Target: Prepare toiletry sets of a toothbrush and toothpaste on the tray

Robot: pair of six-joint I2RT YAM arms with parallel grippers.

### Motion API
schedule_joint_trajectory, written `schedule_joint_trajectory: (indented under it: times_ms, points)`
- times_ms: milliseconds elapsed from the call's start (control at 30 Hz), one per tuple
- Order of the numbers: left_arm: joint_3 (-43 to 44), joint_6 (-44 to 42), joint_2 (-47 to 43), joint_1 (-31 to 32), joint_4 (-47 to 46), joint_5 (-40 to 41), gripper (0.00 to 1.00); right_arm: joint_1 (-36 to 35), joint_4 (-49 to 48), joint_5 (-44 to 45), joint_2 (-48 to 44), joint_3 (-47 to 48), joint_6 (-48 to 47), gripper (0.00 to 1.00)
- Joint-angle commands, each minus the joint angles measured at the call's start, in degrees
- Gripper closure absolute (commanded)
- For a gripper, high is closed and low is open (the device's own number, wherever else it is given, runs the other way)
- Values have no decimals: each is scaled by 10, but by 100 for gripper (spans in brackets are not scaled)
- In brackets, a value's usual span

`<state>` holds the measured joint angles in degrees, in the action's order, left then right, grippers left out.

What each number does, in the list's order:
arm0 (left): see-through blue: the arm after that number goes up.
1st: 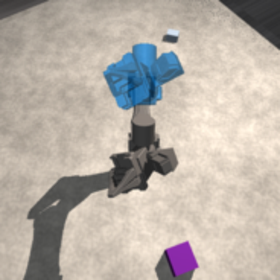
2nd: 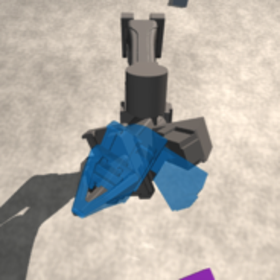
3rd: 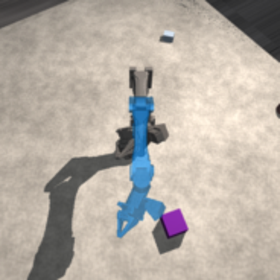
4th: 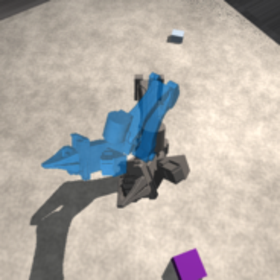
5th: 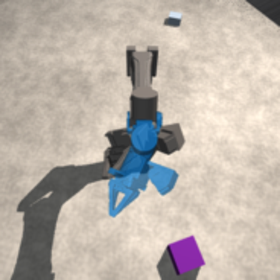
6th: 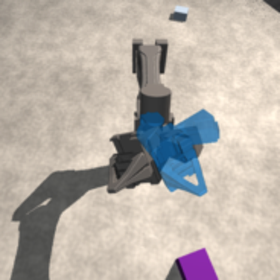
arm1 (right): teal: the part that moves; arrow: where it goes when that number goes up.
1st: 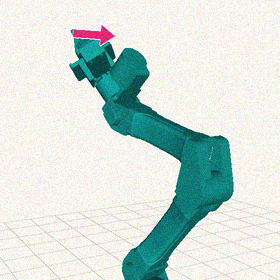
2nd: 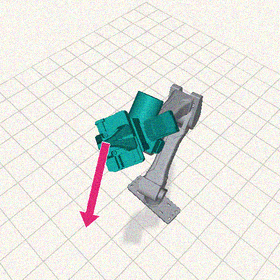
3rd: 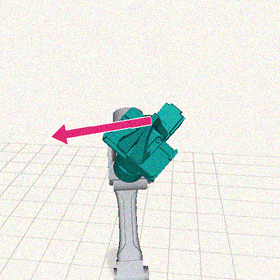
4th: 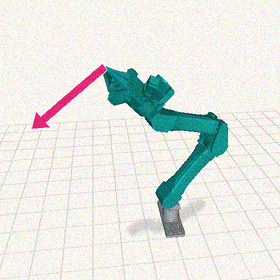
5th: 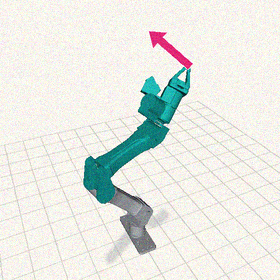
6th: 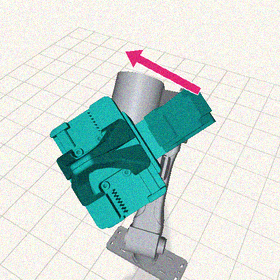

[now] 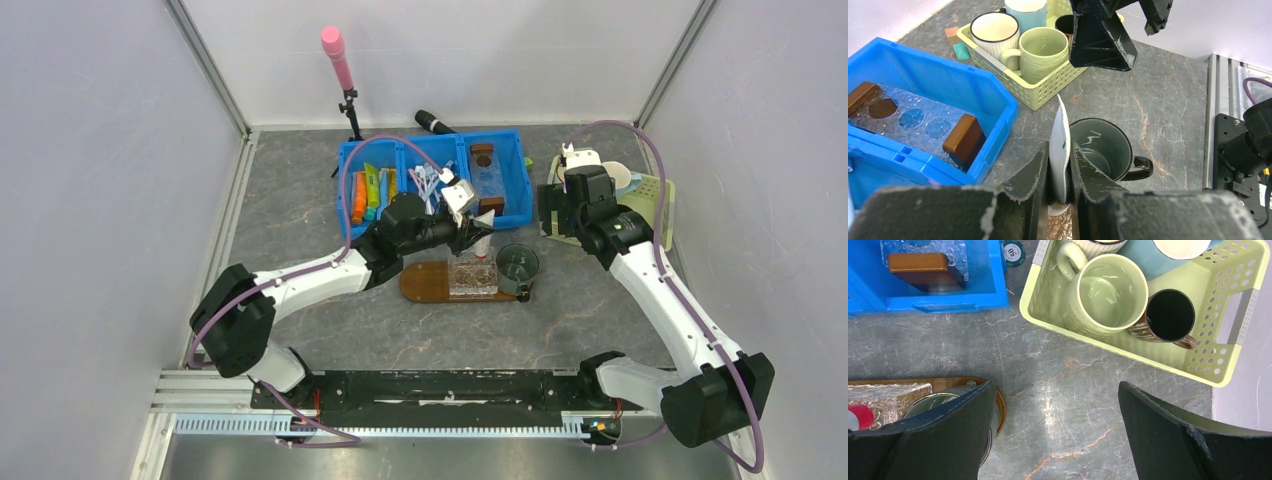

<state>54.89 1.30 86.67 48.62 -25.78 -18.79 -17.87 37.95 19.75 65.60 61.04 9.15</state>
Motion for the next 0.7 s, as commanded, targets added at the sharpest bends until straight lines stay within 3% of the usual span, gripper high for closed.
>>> schedule_joint_trajectory:
  times_ms: [0,667]
  points:
    - [-6,6,-26,4,-22,-15,82,2,-5,3,-12,-4,4,2]
    - [-6,18,-45,9,-26,-38,82,2,-2,-4,-16,-12,13,2]
